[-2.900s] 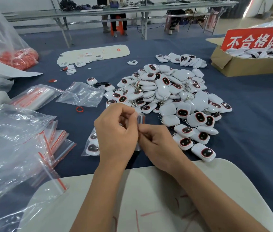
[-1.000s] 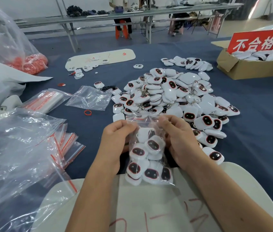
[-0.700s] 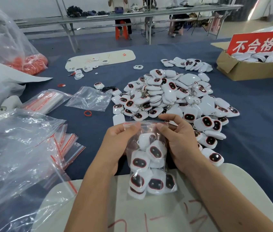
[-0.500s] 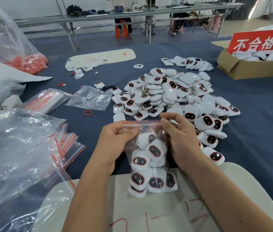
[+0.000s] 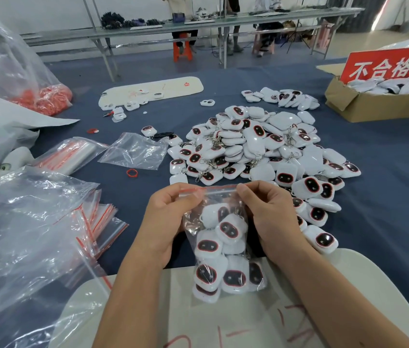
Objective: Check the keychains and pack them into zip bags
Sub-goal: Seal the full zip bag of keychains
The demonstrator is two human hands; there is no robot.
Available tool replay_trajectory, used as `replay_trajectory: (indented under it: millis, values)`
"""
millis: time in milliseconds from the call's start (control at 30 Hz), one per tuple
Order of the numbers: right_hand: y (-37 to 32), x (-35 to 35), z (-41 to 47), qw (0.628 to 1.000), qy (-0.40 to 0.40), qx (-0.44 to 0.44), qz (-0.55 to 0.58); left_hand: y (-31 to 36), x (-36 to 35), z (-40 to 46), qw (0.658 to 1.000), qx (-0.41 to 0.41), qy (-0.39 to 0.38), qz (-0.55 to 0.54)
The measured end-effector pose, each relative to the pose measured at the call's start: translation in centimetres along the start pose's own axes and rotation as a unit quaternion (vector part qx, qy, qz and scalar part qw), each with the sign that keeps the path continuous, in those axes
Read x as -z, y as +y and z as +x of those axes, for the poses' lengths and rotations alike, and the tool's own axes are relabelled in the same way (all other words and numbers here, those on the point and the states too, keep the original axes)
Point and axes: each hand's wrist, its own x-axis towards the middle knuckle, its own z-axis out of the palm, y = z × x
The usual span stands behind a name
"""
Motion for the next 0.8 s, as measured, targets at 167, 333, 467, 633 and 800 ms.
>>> replay_trajectory:
  millis: [167, 333, 467, 633, 800]
  values:
    - [-0.2, -0.1, -0.2, 1.0, 0.01, -0.002, 0.019, -0.3, 0.0, 0.1, 0.998, -0.028, 0.053, 0.027]
    - [-0.6, 0.2, -0.5, 0.999, 0.002, -0.004, 0.038, -0.5, 0.0, 0.2, 0.998, -0.024, 0.054, 0.032]
    - [-0.7, 0.4, -0.5, 1.0, -0.008, 0.006, 0.018, -0.8, -0.1, 0.3, 0.992, -0.051, 0.053, 0.1]
    - [-0.4, 0.2, -0.6, 0.995, -0.051, 0.066, -0.062, -0.8, -0.9, 0.1, 0.92, -0.208, 0.041, 0.331]
    - [-0.4, 0.2, -0.7, 0.994, -0.063, 0.073, -0.055, -1.1, -1.4, 0.2, 0.915, -0.242, 0.032, 0.321]
